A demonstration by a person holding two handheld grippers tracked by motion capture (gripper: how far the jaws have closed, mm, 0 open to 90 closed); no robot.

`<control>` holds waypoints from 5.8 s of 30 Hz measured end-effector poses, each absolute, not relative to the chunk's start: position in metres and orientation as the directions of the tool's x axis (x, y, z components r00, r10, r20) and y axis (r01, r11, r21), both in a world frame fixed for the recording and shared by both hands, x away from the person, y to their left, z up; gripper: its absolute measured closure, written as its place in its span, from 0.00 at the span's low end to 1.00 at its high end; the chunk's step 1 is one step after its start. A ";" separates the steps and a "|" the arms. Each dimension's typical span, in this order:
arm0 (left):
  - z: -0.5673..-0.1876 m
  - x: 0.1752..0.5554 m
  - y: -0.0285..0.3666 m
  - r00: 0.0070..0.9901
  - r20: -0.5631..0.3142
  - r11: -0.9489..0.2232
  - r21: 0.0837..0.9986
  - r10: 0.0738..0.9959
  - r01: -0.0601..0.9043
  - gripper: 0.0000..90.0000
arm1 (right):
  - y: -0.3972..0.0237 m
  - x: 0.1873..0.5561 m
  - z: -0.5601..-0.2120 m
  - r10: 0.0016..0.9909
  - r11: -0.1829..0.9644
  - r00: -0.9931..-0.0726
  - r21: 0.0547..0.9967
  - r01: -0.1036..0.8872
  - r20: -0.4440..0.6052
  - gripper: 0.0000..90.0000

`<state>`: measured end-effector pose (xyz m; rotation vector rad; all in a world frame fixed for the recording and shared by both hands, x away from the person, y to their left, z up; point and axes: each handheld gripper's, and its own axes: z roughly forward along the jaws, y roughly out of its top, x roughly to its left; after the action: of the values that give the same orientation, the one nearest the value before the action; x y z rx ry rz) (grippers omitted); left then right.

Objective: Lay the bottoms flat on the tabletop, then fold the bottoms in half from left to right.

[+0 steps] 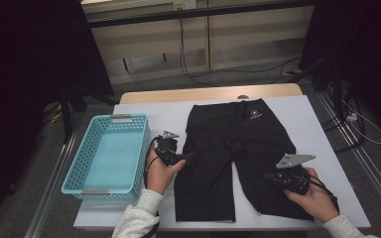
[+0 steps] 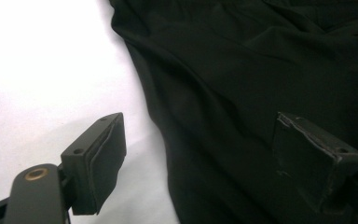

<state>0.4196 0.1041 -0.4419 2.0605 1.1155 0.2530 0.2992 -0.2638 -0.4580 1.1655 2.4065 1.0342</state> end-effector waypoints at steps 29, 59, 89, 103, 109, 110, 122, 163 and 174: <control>-0.441 0.418 0.103 0.606 -0.176 -0.331 0.704 0.776 0.629 0.20 | -0.327 0.340 -0.456 0.957 0.200 -0.289 0.686 0.699 0.016 0.61; -0.441 0.416 0.102 0.611 -0.171 -0.339 0.703 0.773 0.625 0.19 | -0.341 0.338 -0.449 0.954 0.142 -0.292 0.758 0.636 0.066 0.53; -0.435 0.403 0.105 0.628 -0.168 -0.359 0.697 0.760 0.621 0.08 | -0.311 0.341 -0.438 0.942 0.141 -0.329 0.811 0.568 0.066 0.17; -0.441 0.395 0.114 0.603 -0.152 -0.346 0.698 0.783 0.626 0.18 | -0.300 0.347 -0.435 0.927 0.161 -0.369 0.819 0.551 0.066 0.16; -0.446 0.391 0.117 0.593 -0.126 -0.359 0.691 0.795 0.627 0.24 | -0.292 0.351 -0.435 0.916 0.197 -0.399 0.819 0.538 0.041 0.16; -0.445 0.391 0.118 0.597 -0.125 -0.368 0.683 0.792 0.631 0.25 | -0.291 0.351 -0.435 0.914 0.198 -0.403 0.821 0.536 0.042 0.16; -0.455 0.385 0.115 0.584 -0.048 -0.409 0.668 0.811 0.622 0.33 | -0.286 0.351 -0.432 0.915 0.196 -0.401 0.825 0.530 0.040 0.16; -0.451 0.382 0.104 0.563 -0.194 -0.327 0.648 0.803 0.688 0.90 | -0.284 0.348 -0.431 0.904 0.219 -0.428 0.828 0.517 0.028 0.16; -0.452 0.374 0.117 0.548 -0.125 -0.339 0.667 0.827 0.663 0.57 | -0.282 0.349 -0.430 0.902 0.218 -0.431 0.827 0.518 0.032 0.16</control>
<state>0.3743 0.1173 -0.4518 2.1020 1.1954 0.3089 0.3493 -0.2824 -0.4301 1.3084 2.0366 1.1053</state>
